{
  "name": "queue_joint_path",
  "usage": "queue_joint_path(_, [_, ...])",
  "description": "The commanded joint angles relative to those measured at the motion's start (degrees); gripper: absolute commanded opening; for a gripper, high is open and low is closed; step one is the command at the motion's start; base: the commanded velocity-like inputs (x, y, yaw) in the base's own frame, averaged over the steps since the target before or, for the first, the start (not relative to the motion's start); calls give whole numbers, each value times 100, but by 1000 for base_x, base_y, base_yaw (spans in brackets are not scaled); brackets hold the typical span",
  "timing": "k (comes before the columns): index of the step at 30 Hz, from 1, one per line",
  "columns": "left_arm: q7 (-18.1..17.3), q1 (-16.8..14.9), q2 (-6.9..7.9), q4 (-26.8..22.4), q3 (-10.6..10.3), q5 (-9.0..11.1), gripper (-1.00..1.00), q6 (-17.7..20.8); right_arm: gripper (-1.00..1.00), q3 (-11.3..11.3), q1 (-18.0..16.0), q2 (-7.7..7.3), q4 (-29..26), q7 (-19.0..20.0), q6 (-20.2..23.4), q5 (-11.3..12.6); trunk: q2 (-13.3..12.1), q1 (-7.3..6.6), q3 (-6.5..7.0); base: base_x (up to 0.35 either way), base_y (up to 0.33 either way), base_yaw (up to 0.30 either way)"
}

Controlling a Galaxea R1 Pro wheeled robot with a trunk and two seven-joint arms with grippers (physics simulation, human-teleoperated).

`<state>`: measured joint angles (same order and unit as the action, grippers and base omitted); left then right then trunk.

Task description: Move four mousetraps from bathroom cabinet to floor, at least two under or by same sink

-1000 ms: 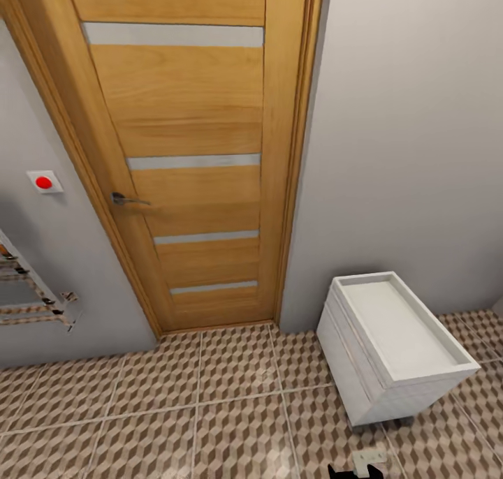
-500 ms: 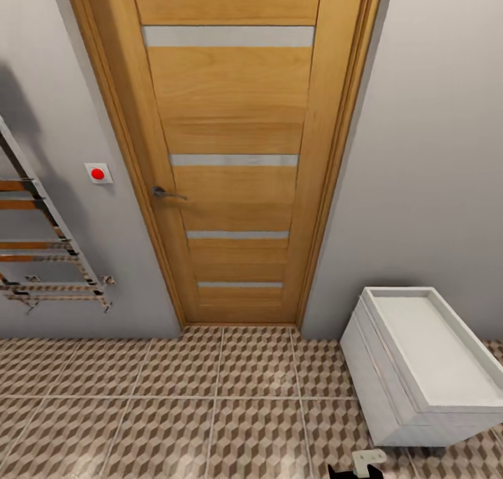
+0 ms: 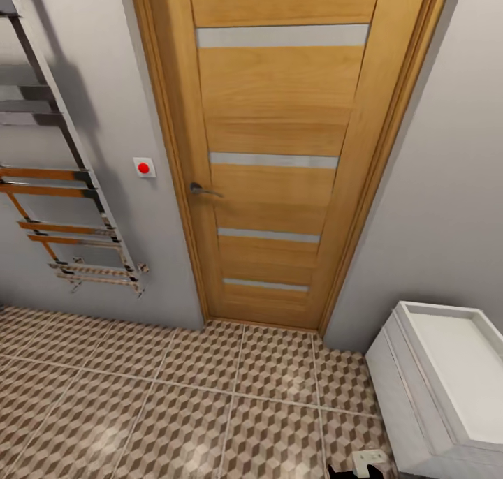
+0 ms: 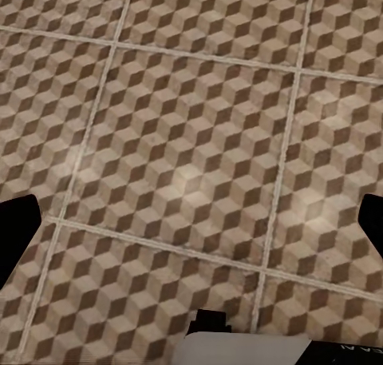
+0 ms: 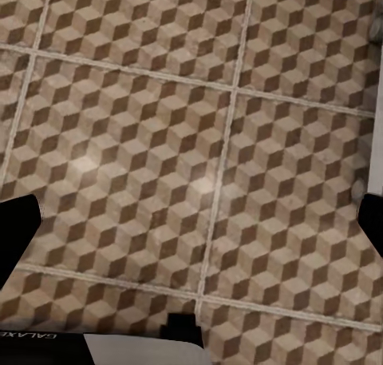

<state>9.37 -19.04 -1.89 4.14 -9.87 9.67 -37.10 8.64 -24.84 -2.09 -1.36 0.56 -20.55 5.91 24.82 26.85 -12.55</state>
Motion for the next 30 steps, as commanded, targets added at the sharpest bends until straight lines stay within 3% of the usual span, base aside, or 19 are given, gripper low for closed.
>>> queue_joint_path(1, [12, -12, -5, 25, -50, 44, 100, -34, 100, 50, -3, -2, 4, 6, -20, 59, 10, 3, -10, 0, 0, 286])
queue_joint_path(30, [12, -12, -5, 25, -50, 41, 100, -34, 100, 48, -3, -2, 4, 6, -20, 59, 10, 3, -10, 0, 0, 286])
